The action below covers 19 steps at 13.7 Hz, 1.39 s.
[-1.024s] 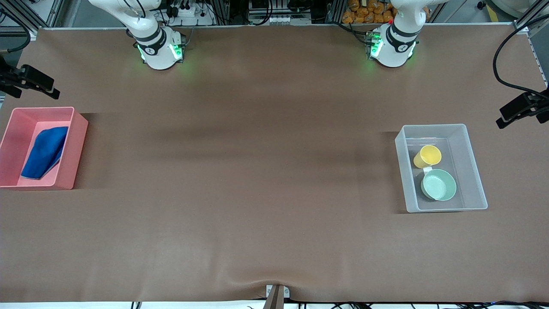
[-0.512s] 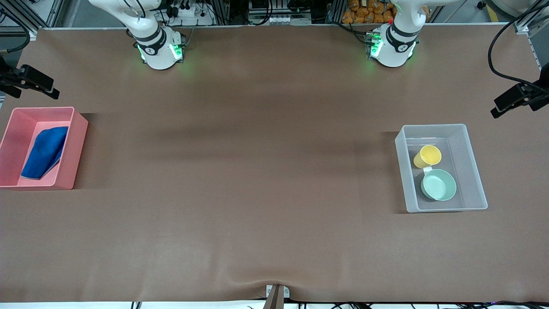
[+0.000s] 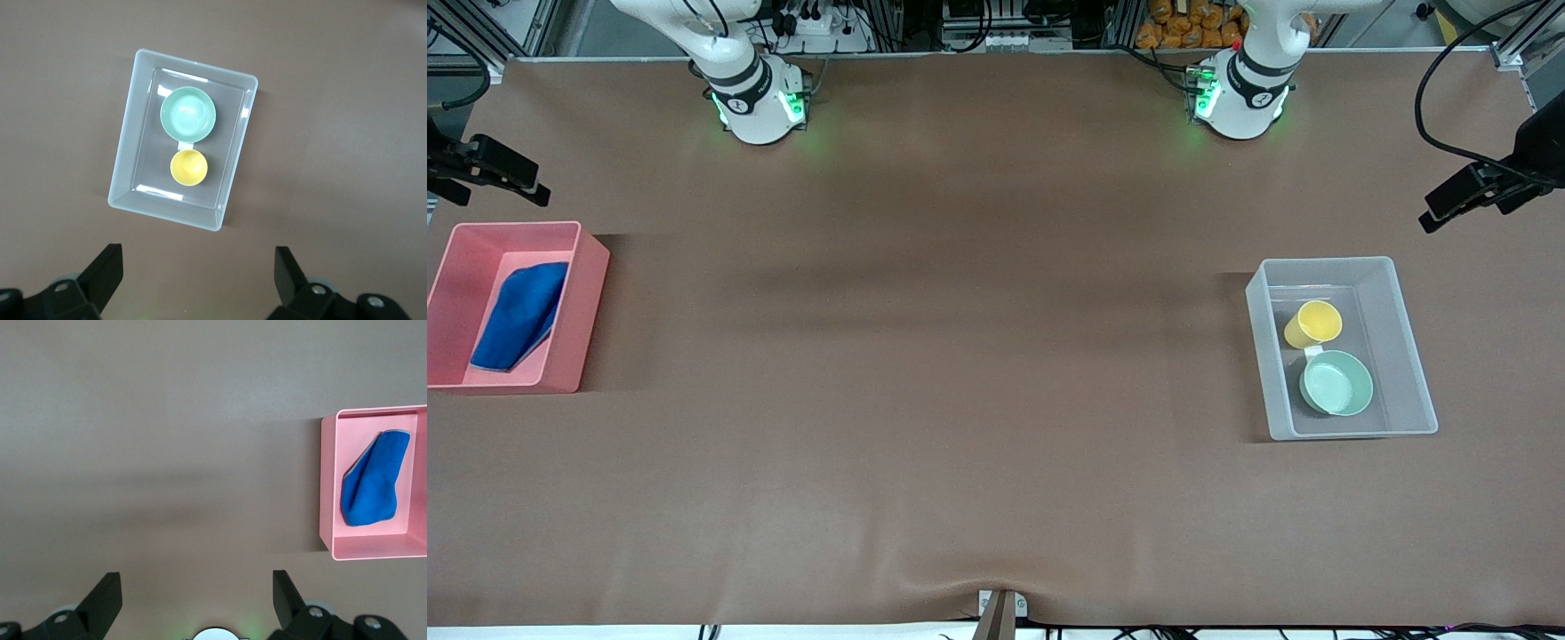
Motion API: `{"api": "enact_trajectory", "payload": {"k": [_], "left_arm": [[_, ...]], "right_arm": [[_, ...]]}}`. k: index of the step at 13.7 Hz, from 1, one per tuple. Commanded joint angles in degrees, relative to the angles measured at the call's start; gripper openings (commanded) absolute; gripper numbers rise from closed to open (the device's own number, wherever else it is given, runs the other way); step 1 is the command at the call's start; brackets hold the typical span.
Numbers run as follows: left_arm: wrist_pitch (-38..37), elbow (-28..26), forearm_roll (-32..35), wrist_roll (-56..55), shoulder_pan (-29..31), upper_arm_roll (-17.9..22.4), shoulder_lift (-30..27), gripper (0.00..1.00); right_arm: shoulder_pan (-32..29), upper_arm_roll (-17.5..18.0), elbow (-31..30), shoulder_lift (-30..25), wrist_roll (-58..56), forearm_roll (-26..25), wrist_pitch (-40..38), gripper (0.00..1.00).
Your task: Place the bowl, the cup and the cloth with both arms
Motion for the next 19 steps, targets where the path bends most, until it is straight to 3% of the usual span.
{"api": "enact_trajectory", "payload": {"k": [1, 6, 12, 19], "left_arm": [[-1.68, 1.02, -0.32, 0.32, -1.24, 1.15, -0.66, 1.0], [-3.53, 3.4, -0.14, 1.11, -0.98, 2.02, 0.22, 1.0], [-4.32, 4.63, 1.35, 11.83, -1.07, 2.91, 1.27, 1.0], [-4.58, 4.81, 1.44, 11.93, -1.16, 2.82, 1.27, 1.0]], "right_arm": [[-0.29, 0.04, 0.85, 0.47, -0.83, 0.02, -0.18, 1.0], [-0.29, 0.04, 0.85, 0.47, -0.83, 0.02, -0.18, 1.0], [-0.21, 0.04, 0.85, 0.47, -0.83, 0.02, -0.18, 1.0], [-0.12, 0.04, 0.85, 0.55, -0.83, 0.02, -0.18, 1.0]]}}
